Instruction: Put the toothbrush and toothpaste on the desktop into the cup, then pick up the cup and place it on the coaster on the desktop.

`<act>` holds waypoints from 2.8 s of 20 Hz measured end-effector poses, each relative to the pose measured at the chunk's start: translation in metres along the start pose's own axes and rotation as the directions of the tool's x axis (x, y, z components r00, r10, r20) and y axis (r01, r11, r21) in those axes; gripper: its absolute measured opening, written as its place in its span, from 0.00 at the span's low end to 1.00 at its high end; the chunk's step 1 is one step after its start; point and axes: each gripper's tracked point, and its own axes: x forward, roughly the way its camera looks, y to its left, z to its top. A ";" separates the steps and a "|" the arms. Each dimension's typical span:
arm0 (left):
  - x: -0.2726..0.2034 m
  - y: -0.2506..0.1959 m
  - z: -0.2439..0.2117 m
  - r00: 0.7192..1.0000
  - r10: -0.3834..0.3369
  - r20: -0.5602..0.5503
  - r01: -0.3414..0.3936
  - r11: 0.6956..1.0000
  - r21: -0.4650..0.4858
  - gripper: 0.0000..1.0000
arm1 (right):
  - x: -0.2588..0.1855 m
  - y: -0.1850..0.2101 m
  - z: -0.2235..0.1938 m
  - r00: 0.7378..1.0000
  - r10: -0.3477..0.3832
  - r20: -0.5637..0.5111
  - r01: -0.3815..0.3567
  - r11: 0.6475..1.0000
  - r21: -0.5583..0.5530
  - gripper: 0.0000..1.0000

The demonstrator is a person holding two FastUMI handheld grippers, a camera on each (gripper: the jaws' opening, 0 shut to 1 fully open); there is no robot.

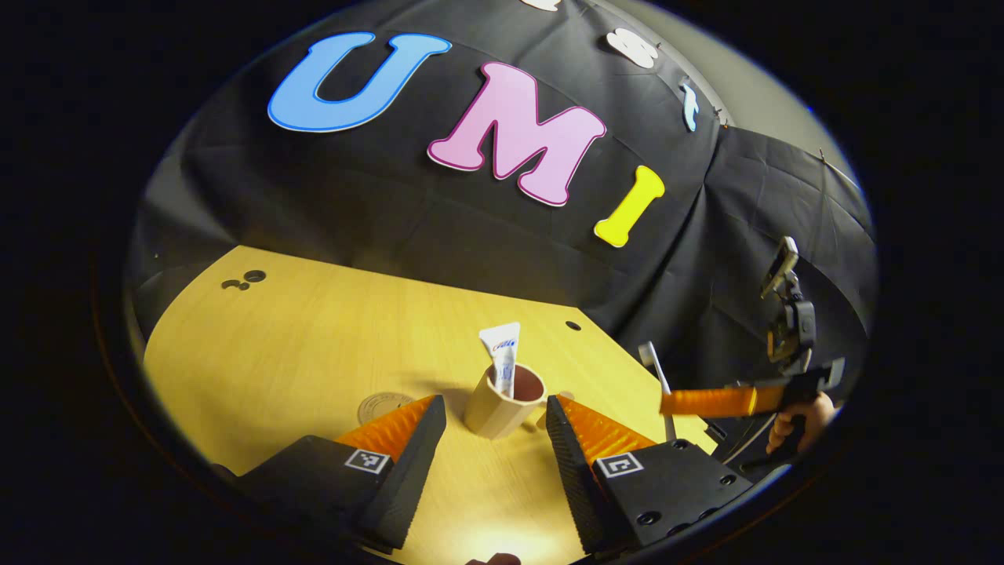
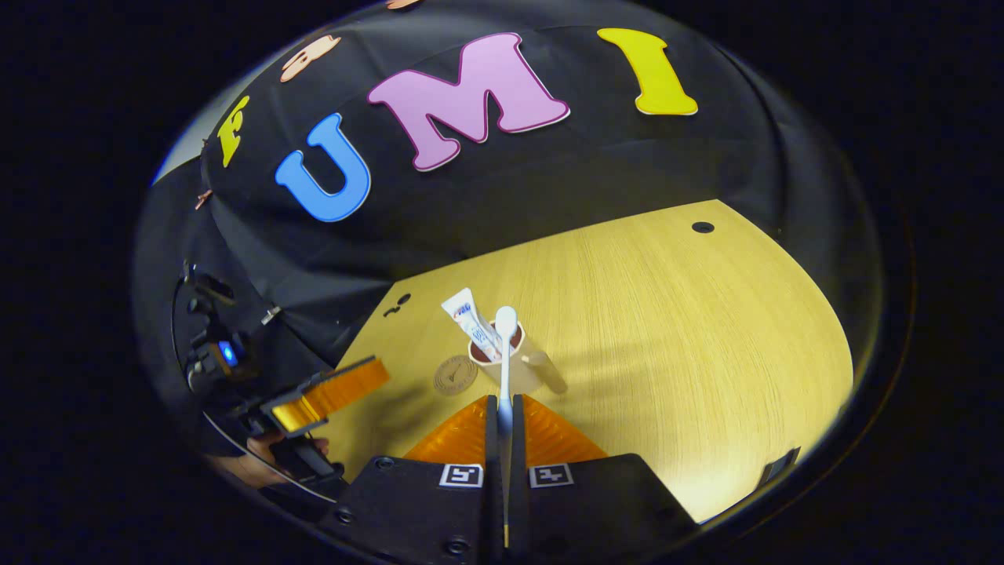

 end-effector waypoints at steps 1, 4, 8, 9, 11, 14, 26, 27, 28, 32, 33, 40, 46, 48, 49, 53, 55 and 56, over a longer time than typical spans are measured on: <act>-0.012 0.001 -0.005 1.000 0.003 -0.011 -0.003 1.000 0.000 0.80 | 0.007 0.002 0.010 1.000 0.008 0.026 -0.009 1.000 0.018 0.07; -0.039 0.005 -0.018 0.999 0.016 -0.033 -0.016 1.000 -0.003 0.80 | 0.030 0.008 0.036 0.995 0.031 0.093 -0.038 0.997 0.072 0.06; -0.062 0.008 -0.037 0.997 0.043 -0.067 -0.044 0.999 -0.014 0.81 | 0.051 0.010 0.063 0.984 0.044 0.175 -0.064 0.991 0.115 0.06; -0.068 0.008 -0.042 0.996 0.051 -0.076 -0.052 0.999 -0.015 0.81 | 0.056 0.010 0.069 0.980 0.046 0.194 -0.071 0.990 0.122 0.07; -0.078 0.011 -0.051 0.994 0.064 -0.091 -0.066 0.998 -0.019 0.81 | 0.068 0.010 0.082 0.972 0.054 0.229 -0.086 0.987 0.134 0.06; -0.091 0.009 -0.061 0.992 0.061 -0.115 -0.069 0.995 -0.067 0.81 | 0.088 0.013 0.097 0.957 0.066 0.281 -0.104 0.987 0.124 0.06; -0.126 0.020 -0.072 0.986 0.114 -0.123 -0.131 0.981 -0.145 0.81 | 0.164 -0.010 0.066 0.959 0.035 0.280 -0.051 0.997 0.050 0.07; -0.127 0.022 -0.073 0.985 0.117 -0.124 -0.135 0.979 -0.150 0.81 | 0.165 -0.014 0.060 0.961 0.021 0.275 -0.038 0.998 0.057 0.07; -0.129 0.024 -0.076 0.984 0.122 -0.129 -0.141 0.978 -0.153 0.81 | 0.167 -0.018 0.054 0.963 0.006 0.270 -0.024 0.998 0.065 0.07; -0.131 0.028 -0.078 0.983 0.127 -0.132 -0.148 0.975 -0.163 0.81 | 0.170 -0.027 0.041 0.963 -0.010 0.269 -0.012 0.997 0.079 0.07; -0.130 0.029 -0.078 0.983 0.128 -0.133 -0.149 0.975 -0.166 0.81 | 0.170 -0.026 0.040 0.963 -0.009 0.270 -0.011 0.997 0.073 0.08; -0.124 0.024 -0.074 0.984 0.119 -0.136 -0.139 0.979 -0.147 0.81 | 0.161 -0.023 0.027 0.966 0.015 0.258 -0.035 0.997 0.072 0.11; -0.117 0.018 -0.075 0.984 0.111 -0.143 -0.132 0.979 -0.152 0.81 | 0.143 -0.024 0.015 0.971 0.038 0.234 -0.060 0.994 0.087 0.15; -0.114 0.017 -0.074 0.984 0.111 -0.140 -0.132 0.979 -0.154 0.81 | 0.137 -0.024 0.012 0.973 0.048 0.224 -0.069 0.994 0.085 0.17; -0.113 0.016 -0.073 0.984 0.110 -0.138 -0.131 0.979 -0.155 0.81 | 0.134 -0.024 0.010 0.974 0.054 0.219 -0.075 0.994 0.084 0.21; -0.108 0.013 -0.070 0.985 0.107 -0.134 -0.128 0.980 -0.156 0.81 | 0.120 -0.022 0.000 0.979 0.079 0.188 -0.096 0.992 0.085 0.18; -0.106 0.012 -0.069 0.986 0.104 -0.131 -0.124 0.980 -0.157 0.81 | 0.111 -0.018 -0.003 0.980 0.105 0.169 -0.118 0.990 0.071 0.29; -0.105 0.012 -0.068 0.986 0.103 -0.129 -0.123 0.980 -0.159 0.81 | 0.105 -0.014 -0.004 0.980 0.133 0.151 -0.145 0.987 0.068 0.29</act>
